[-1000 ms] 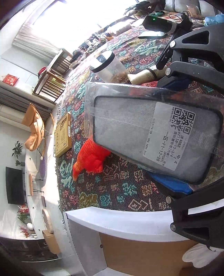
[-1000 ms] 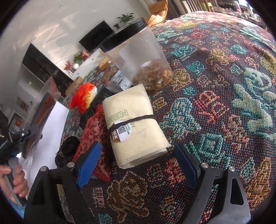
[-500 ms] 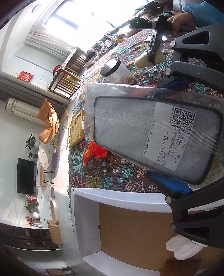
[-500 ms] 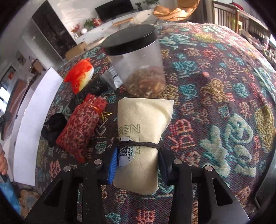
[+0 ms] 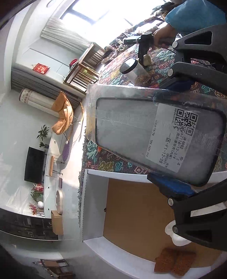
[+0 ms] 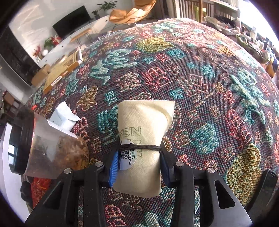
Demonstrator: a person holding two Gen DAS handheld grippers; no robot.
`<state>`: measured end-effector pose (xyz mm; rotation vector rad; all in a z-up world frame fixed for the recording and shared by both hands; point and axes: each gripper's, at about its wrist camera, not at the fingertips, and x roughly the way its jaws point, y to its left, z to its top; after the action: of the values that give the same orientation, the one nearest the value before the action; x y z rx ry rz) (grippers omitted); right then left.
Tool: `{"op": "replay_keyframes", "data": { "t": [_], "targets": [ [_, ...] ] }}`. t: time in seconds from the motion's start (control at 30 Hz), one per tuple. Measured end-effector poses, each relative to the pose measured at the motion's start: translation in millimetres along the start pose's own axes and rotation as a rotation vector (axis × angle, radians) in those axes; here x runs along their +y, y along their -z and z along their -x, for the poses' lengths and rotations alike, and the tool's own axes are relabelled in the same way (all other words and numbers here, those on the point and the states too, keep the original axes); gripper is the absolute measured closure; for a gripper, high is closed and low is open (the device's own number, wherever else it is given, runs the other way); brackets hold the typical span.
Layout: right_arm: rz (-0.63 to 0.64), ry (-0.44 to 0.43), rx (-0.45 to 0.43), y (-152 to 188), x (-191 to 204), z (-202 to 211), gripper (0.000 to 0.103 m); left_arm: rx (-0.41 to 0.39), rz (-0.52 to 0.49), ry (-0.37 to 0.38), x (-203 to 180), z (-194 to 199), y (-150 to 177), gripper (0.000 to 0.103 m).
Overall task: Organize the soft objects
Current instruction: 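Carry the package to the box with the left tool while the right tool grasps the beige roll, then drop the package in the box with the left tool while the right tool drops the beige roll there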
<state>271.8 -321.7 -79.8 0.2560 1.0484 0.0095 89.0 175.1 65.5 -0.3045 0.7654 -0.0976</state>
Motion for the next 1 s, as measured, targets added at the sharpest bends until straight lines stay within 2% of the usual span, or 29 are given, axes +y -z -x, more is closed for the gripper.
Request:
{"op": "replay_keyframes", "data": {
  "t": [0.17, 0.3, 0.37, 0.47, 0.57, 0.63, 0.7, 0.73, 0.8, 0.87, 0.93, 1.0],
  "targets": [
    [0.007, -0.079, -0.117, -24.6, 20.0, 60.5, 0.061, -0.024, 0.044, -0.033, 27.9, 15.8, -0.9, 0.023],
    [0.132, -0.203, -0.162, -18.6, 93.6, 113.4, 0.061, -0.048, 0.072, -0.109, 58.5, 34.6, 9.1, 0.023],
    [0.220, -0.288, -0.152, 0.2, 146.8, 131.9, 0.060, -0.049, 0.109, -0.140, 80.6, 45.7, 19.1, 0.023],
    [0.347, -0.458, -0.102, 47.6, 233.5, 153.4, 0.060, -0.042, 0.153, -0.207, 111.1, 59.7, 34.0, 0.023],
    [0.470, -0.608, -0.039, 104.1, 320.1, 166.6, 0.060, -0.005, 0.165, -0.296, 133.4, 65.9, 48.3, 0.022],
    [0.526, -0.668, 0.003, 140.0, 370.4, 168.8, 0.056, 0.035, 0.171, -0.386, 146.0, 63.9, 56.2, 0.021],
    [0.563, -0.737, 0.043, 168.6, 408.8, 166.7, 0.031, 0.055, 0.184, -0.444, 159.0, 60.8, 63.1, 0.018],
    [0.577, -0.757, 0.058, 180.0, 423.0, 164.5, 0.029, 0.056, 0.197, -0.453, 164.5, 61.2, 66.2, 0.017],
    [0.585, -0.782, 0.085, 194.5, 435.5, 158.6, 0.029, 0.044, 0.231, -0.453, 172.2, 64.6, 71.1, 0.017],
    [0.568, -0.787, 0.083, 196.8, 428.7, 153.4, 0.029, 0.020, 0.243, -0.455, 173.6, 68.3, 73.5, 0.009],
    [0.561, -0.746, 0.052, 194.1, 409.4, 148.8, 0.029, -0.003, 0.235, -0.463, 169.9, 69.4, 72.5, 0.008],
    [0.558, -0.664, -0.002, 188.4, 385.3, 144.0, 0.029, -0.020, 0.224, -0.455, 163.2, 69.1, 70.6, 0.008]
  ]
}}
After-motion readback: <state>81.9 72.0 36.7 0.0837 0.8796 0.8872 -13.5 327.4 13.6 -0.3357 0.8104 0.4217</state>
